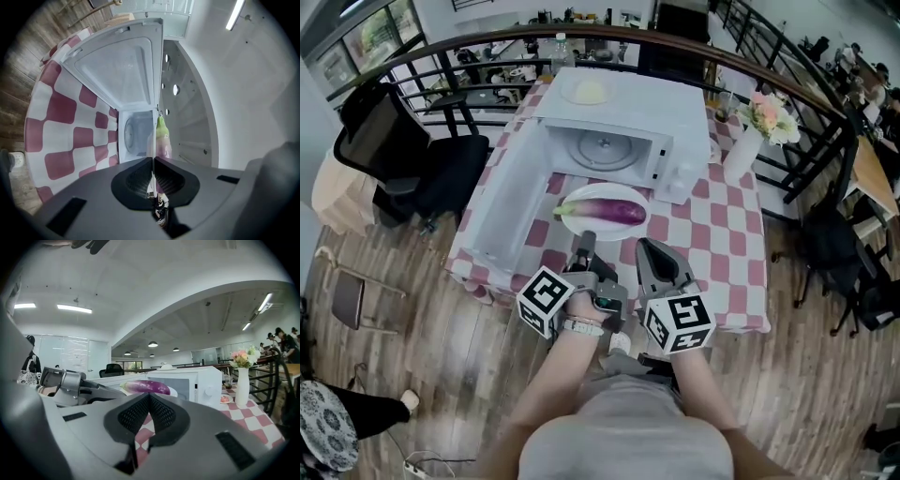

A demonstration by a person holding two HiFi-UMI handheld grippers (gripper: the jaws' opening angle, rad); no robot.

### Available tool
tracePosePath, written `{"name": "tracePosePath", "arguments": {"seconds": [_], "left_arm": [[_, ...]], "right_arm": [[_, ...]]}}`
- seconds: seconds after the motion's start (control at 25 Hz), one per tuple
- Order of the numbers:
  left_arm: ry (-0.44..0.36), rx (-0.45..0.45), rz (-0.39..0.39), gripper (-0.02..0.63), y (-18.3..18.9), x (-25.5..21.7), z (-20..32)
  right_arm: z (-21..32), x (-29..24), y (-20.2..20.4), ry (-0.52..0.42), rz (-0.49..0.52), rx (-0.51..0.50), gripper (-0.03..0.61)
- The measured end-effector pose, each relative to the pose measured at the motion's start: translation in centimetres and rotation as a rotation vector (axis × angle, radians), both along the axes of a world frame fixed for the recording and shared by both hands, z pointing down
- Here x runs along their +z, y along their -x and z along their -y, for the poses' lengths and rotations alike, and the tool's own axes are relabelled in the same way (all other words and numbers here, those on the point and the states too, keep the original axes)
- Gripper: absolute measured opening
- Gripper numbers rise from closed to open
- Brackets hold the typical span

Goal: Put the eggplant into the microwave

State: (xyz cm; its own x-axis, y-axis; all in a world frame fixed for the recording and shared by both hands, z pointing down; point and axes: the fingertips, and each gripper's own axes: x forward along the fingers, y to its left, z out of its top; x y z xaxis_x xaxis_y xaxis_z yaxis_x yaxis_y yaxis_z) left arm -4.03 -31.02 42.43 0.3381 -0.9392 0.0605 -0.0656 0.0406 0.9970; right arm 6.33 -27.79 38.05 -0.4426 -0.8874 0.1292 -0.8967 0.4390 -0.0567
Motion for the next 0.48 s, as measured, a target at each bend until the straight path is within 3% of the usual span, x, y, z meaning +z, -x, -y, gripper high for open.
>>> {"name": "tracePosePath", "arguments": {"seconds": [0.48], "left_arm": [[-0.003, -0.096, -0.002, 0.015, -0.3, 2.0, 6.6]], "right_arm": [[5.9, 1.2, -1.9, 0.017, -0.025, -0.099, 0.025]]}}
